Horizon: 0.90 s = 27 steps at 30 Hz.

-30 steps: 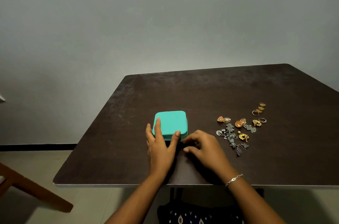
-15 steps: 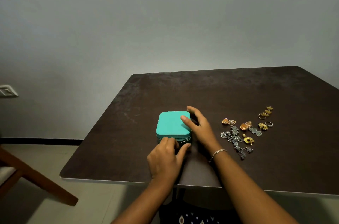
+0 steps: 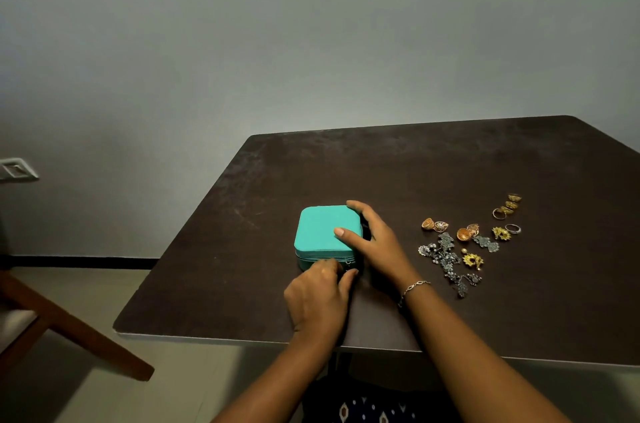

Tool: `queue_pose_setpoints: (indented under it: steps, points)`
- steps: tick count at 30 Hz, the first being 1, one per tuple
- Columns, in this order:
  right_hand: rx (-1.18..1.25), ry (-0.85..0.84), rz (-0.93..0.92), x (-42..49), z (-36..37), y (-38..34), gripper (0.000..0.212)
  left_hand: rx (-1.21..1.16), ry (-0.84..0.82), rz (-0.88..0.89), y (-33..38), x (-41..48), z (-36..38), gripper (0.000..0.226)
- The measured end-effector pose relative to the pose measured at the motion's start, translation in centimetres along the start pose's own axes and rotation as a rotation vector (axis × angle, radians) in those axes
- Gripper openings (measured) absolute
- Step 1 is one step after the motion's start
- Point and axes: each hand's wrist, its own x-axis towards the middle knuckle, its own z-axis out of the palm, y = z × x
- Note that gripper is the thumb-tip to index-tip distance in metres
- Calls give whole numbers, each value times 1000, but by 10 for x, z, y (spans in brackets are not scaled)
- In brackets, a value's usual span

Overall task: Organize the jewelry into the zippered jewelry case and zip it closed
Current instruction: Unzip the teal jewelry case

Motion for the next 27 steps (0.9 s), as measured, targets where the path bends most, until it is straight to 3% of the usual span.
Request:
queue_pose_setpoints:
  steps: [4, 11, 27]
  points:
    - [7, 0, 1, 1, 0, 1, 60, -12, -47, -43, 2, 1, -4, 30]
    - [-5, -13, 1, 0, -2, 2, 59, -180, 29, -65, -1, -6, -4, 15]
    - [-35, -19, -5, 0, -4, 0, 61, -126, 9, -135, -52, 7, -24, 15]
